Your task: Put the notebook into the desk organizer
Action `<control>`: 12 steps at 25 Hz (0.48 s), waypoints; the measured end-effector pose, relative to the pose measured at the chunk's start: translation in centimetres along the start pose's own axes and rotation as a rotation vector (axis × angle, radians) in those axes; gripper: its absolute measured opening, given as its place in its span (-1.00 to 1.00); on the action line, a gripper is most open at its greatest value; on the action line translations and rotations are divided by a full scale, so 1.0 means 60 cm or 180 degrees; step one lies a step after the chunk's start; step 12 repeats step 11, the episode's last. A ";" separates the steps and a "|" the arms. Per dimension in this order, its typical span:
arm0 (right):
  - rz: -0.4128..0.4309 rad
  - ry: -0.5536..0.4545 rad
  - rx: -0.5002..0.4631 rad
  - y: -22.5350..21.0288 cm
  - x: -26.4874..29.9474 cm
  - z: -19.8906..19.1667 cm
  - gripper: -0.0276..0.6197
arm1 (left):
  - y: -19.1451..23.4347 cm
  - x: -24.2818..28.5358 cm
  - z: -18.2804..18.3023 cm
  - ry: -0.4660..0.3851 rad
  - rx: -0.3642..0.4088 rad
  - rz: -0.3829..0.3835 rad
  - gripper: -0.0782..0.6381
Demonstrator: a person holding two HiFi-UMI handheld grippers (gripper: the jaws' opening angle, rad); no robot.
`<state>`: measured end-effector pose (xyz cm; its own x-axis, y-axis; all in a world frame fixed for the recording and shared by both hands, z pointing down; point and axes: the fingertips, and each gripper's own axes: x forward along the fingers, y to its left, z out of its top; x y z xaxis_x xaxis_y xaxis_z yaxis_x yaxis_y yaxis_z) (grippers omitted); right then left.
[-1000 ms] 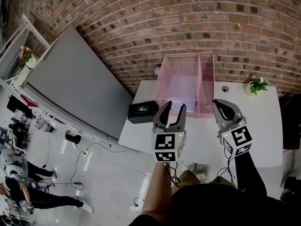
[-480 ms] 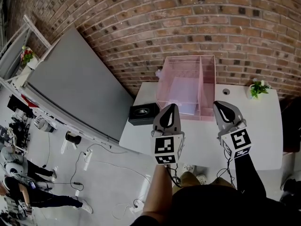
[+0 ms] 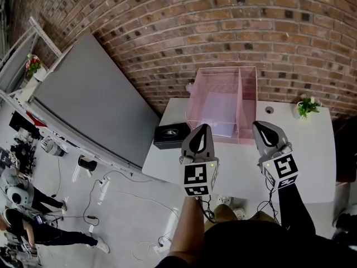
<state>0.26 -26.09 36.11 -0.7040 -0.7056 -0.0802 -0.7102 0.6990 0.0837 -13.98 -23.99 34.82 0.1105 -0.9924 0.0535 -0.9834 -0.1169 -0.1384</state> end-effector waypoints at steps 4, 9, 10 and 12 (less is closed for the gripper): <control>0.0022 0.0001 0.0019 0.005 0.003 -0.001 -0.91 | 0.004 -0.004 -0.002 0.0010 0.0024 0.0027 -0.76; 0.0059 0.0002 0.0021 0.014 0.008 -0.001 -0.91 | 0.015 -0.010 -0.004 0.0020 0.0039 0.0094 -0.76; 0.0071 0.0004 0.0012 0.015 0.009 -0.001 -0.91 | 0.017 -0.012 -0.005 0.0026 0.0040 0.0103 -0.76; 0.0083 0.0007 0.0000 0.017 0.010 -0.001 -0.91 | 0.018 -0.013 -0.007 0.0033 0.0041 0.0112 -0.76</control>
